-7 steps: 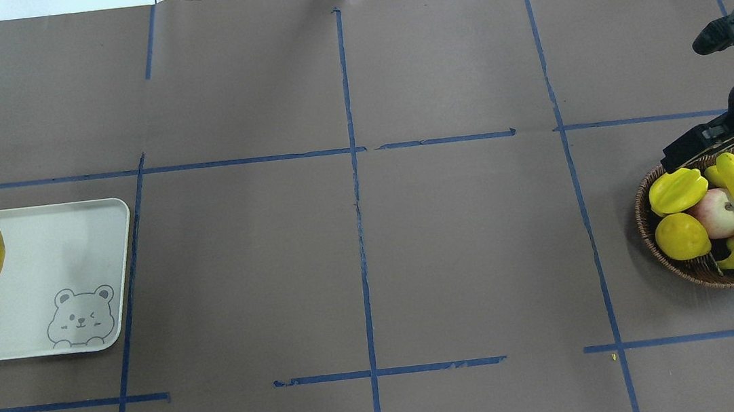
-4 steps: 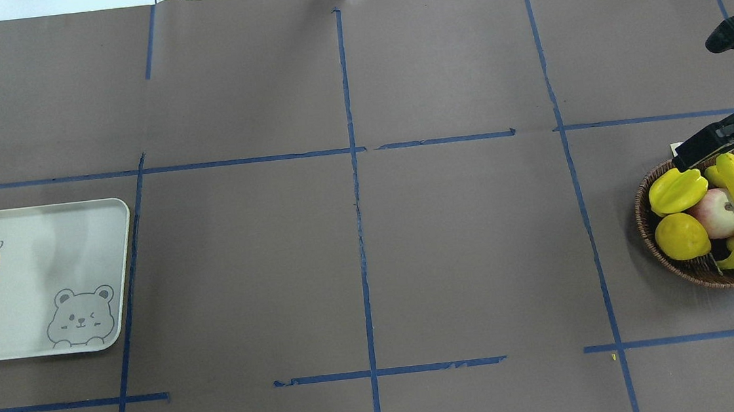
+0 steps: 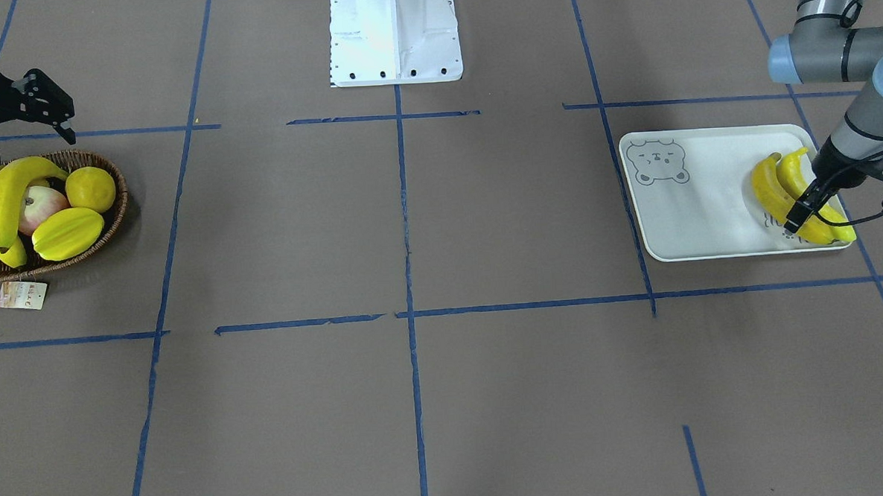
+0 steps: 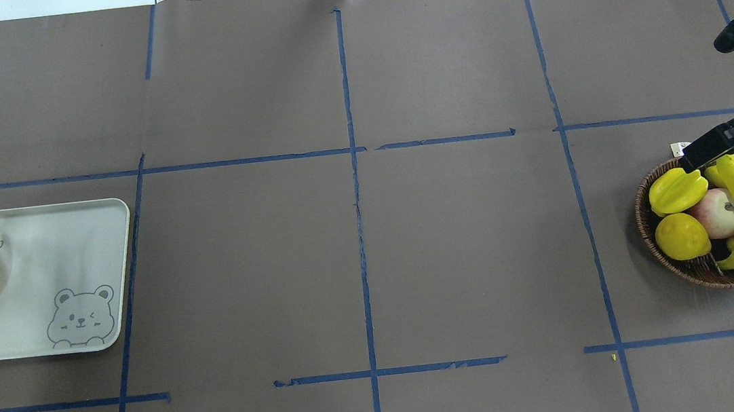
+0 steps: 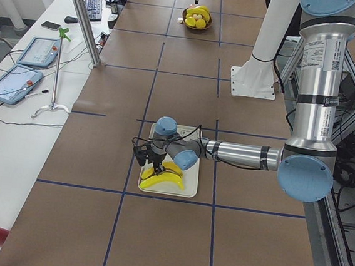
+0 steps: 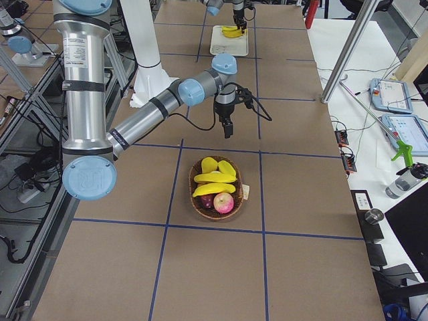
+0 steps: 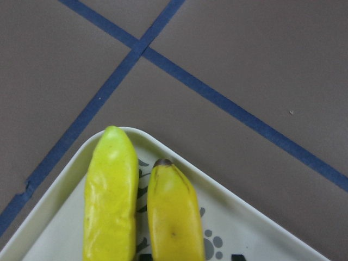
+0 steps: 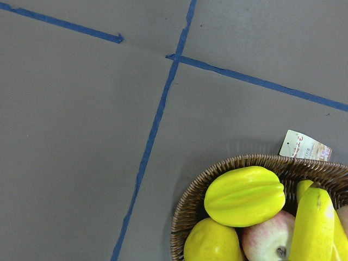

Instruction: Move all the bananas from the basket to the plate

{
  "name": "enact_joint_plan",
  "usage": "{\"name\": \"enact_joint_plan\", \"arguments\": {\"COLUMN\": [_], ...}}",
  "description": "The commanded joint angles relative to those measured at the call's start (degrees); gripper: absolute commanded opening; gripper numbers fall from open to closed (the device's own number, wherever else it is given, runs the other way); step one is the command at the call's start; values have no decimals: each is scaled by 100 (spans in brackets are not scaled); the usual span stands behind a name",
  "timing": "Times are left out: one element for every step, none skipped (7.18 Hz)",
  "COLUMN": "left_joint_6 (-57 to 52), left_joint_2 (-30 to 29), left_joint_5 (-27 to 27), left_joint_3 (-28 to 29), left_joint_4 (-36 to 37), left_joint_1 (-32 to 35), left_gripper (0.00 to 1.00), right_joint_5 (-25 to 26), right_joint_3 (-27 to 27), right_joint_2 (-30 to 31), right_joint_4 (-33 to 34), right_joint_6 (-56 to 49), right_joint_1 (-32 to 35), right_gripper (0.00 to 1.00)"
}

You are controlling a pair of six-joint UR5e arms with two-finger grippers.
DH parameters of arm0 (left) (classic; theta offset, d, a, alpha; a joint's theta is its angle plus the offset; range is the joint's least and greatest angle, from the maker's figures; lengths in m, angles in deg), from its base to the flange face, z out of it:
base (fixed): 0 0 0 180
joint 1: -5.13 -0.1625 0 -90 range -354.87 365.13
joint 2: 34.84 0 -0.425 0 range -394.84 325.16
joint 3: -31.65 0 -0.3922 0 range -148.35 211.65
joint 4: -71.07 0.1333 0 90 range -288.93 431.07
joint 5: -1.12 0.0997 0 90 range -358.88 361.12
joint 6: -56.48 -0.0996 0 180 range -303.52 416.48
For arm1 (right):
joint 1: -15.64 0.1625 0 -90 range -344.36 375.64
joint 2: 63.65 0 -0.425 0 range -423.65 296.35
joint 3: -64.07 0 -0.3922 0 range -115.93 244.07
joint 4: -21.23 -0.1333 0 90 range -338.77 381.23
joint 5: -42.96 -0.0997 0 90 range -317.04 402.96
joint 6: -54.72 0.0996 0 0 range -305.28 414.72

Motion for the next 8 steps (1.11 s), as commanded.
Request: {"name": "enact_joint_plan", "arguments": {"left_joint_6": [-415,-417,-425,-356,-303,-276,-241,-215], "left_joint_2": [-95,-104,-191,-383,-411,-429,-481,-508], "left_joint_5": [-1080,-1437,-1440,-1432,-1432,-1432,-1432,-1432], "left_joint_3": [-203,-683,-1201,-1493,-1609,-1628,-1619,-1628], "left_joint_4": [104,313,472,482,508,509,509,509], "left_joint_1": [796,879,714,312,91,71,19,-17], "left_gripper": [100,100,100,100,100,100,100,100], "right_joint_5": [7,16,33,42,60,95,130,182], "right_joint_3": [-49,-102,-250,-339,-366,-366,-331,-139], "right_joint_2": [111,312,479,725,823,894,1164,1541], "right_joint_4": [-35,-70,-96,-114,-114,-140,-610,-1668], "right_joint_6": [0,-9,78,88,123,306,516,997], "right_joint_1": [5,5,5,5,-4,-12,-12,-21], "right_gripper": [99,99,99,99,99,98,98,98]}}
